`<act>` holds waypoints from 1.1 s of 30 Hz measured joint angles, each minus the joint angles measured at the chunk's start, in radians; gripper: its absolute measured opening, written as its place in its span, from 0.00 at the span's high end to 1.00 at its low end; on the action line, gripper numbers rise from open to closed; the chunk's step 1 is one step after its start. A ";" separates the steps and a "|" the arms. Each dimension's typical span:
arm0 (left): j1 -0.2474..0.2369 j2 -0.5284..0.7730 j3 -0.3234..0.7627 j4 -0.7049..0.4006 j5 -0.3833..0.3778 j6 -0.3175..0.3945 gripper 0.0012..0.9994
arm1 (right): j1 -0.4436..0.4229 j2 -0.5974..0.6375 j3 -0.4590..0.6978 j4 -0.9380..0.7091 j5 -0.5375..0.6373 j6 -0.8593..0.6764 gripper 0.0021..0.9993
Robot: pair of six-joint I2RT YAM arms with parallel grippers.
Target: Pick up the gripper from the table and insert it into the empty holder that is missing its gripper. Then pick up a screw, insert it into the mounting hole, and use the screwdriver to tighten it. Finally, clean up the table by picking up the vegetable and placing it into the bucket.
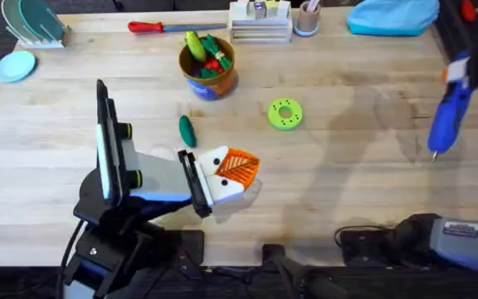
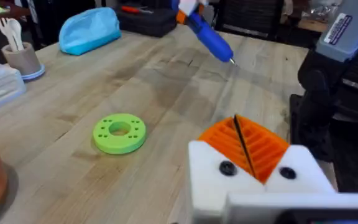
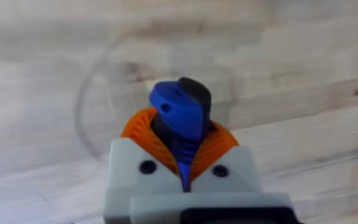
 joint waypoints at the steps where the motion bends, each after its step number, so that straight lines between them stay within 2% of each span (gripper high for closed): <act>1: 0.000 0.000 0.000 0.000 0.000 0.000 0.99 | 0.000 0.030 -0.009 -0.004 0.006 -0.001 0.99; 7: 0.000 0.000 0.000 0.000 0.000 0.000 0.99 | 0.000 0.166 -0.018 0.001 0.015 -0.001 0.99; 12: 0.000 0.000 0.000 0.000 0.000 0.000 0.99 | 0.000 0.213 -0.018 0.007 0.018 0.000 0.97; 18: 0.000 0.000 0.000 0.000 -0.001 0.000 0.99 | 0.002 0.226 -0.018 0.032 0.025 -0.009 0.58; 21: 0.000 0.000 0.000 0.000 -0.001 0.000 0.99 | 0.002 0.226 -0.018 0.038 0.026 -0.012 0.44; 24: 0.000 0.000 0.000 0.000 -0.003 0.000 0.99 | 0.002 0.226 -0.018 0.036 0.029 -0.017 0.15; 25: 0.000 0.000 0.000 0.000 -0.004 0.000 0.99 | 0.002 0.226 -0.018 0.033 0.029 -0.015 0.09; 27: 0.000 0.000 0.000 0.000 -0.004 0.000 0.99 | 0.002 0.226 -0.018 0.022 0.029 -0.018 0.04; 33: 0.000 0.000 0.000 0.001 -0.012 0.000 0.99 | 0.002 0.226 -0.018 -0.061 0.018 -0.080 0.03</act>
